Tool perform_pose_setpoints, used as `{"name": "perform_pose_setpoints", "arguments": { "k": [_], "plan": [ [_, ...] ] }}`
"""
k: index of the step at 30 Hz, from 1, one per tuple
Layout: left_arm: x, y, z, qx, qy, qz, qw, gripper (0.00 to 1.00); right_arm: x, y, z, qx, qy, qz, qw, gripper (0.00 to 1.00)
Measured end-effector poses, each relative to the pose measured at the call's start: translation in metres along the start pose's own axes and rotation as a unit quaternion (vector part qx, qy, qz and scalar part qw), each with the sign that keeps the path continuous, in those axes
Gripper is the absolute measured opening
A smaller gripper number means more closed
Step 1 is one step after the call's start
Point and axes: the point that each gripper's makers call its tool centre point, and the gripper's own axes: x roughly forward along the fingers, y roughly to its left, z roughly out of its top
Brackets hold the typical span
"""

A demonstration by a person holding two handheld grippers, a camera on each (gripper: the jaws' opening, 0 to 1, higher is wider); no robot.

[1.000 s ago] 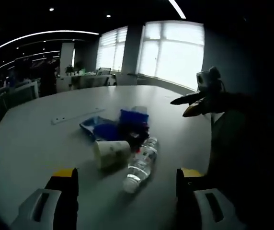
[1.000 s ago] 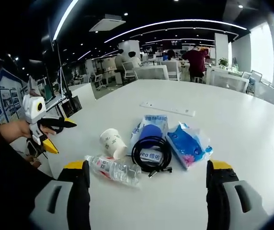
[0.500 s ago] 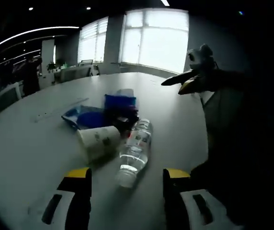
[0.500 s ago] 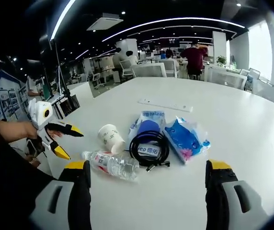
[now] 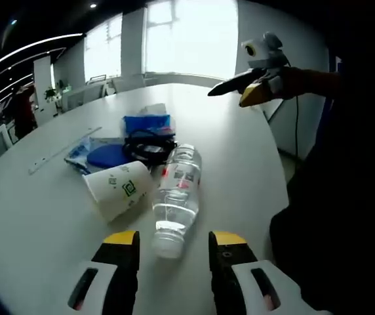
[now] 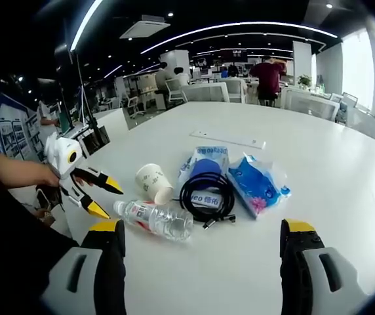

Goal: Arrange the tabletop items into an orderly group along one side of the table until the central work area is clear of visible clutter.

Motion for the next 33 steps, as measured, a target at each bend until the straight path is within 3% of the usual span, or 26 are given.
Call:
{"name": "perform_pose_setpoints", "arguments": {
  "k": [8,20,33],
  "plan": [
    [0.009,0.006,-0.009,0.014,0.020,-0.010,0.9997,0.34,-0.002,-0.003,-0.004,0.008,0.001,-0.006,1.0000,0.94],
    [0.021,0.002,-0.016,0.073,0.035,-0.021,0.9965,0.28,-0.007,-0.006,-0.009,0.016,0.002,-0.014,0.9998,0.93],
    [0.033,0.004,-0.019,0.095,0.048,-0.021,0.9940,0.24,-0.006,-0.007,-0.013,0.023,0.005,-0.018,0.9996,0.92]
  ]
}}
